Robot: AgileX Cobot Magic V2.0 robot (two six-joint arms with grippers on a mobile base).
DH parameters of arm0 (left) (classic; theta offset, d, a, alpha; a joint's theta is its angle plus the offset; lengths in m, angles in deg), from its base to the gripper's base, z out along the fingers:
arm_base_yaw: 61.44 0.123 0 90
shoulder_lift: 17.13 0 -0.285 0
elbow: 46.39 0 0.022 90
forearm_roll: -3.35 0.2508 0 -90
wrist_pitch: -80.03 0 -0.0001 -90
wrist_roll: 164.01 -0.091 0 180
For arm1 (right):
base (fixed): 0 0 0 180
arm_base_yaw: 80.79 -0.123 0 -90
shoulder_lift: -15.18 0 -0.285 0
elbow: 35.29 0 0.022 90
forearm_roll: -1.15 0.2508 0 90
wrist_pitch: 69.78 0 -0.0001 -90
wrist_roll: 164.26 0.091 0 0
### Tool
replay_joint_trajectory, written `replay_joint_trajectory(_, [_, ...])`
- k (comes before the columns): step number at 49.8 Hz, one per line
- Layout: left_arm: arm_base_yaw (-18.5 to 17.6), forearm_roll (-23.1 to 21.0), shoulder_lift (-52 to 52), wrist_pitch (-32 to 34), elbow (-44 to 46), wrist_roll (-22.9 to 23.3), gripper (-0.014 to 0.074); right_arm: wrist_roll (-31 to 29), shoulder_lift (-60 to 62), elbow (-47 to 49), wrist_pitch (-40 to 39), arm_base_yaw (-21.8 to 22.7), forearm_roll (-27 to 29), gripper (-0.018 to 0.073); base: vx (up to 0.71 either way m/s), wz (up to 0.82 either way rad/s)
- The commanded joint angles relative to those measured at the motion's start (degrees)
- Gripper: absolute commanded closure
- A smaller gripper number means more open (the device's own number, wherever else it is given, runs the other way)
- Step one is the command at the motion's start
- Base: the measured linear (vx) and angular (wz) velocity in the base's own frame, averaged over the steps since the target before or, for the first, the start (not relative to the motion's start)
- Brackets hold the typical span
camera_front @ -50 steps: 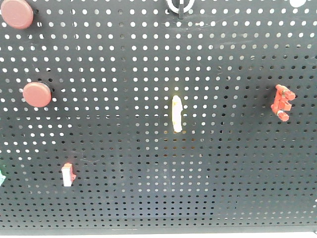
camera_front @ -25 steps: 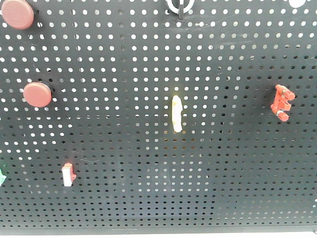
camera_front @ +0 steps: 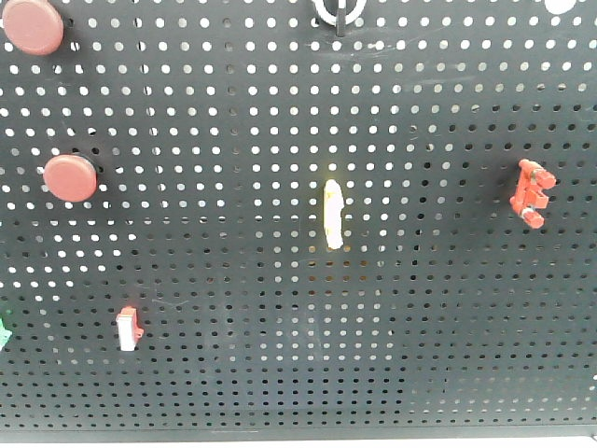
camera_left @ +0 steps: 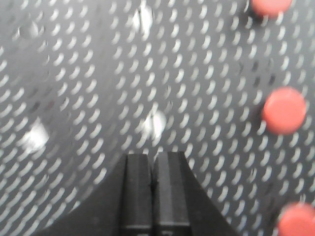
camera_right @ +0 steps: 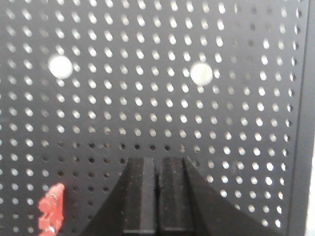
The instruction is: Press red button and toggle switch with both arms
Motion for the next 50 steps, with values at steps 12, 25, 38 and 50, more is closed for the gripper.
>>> replay_joint_trajectory(12, [-13.9,-0.2,-11.1,1.3,14.2,0.4,0.0595,-0.1,-0.3,2.0,-4.8,0.5,-0.4,0.0563,0.00,0.00])
replay_joint_trajectory(25, [-17.9,-0.2,-18.9,1.0,19.5,0.4,0.0595,-0.1,-0.3,2.0,-4.8,0.5,-0.4,0.0563,0.00,0.00])
replay_joint_trajectory(38, [-17.9,-0.3,-23.6,1.7,21.7,0.4,0.0595,-0.1,-0.3,2.0,-4.7,0.5,-0.4,0.0563,0.00,0.00])
replay_joint_trajectory(50, [-17.9,-0.7,-27.4,2.0,23.1,0.5,0.0595,-0.1,-0.3,2.0,-4.7,0.5,-0.4,0.0563,0.00,0.00])
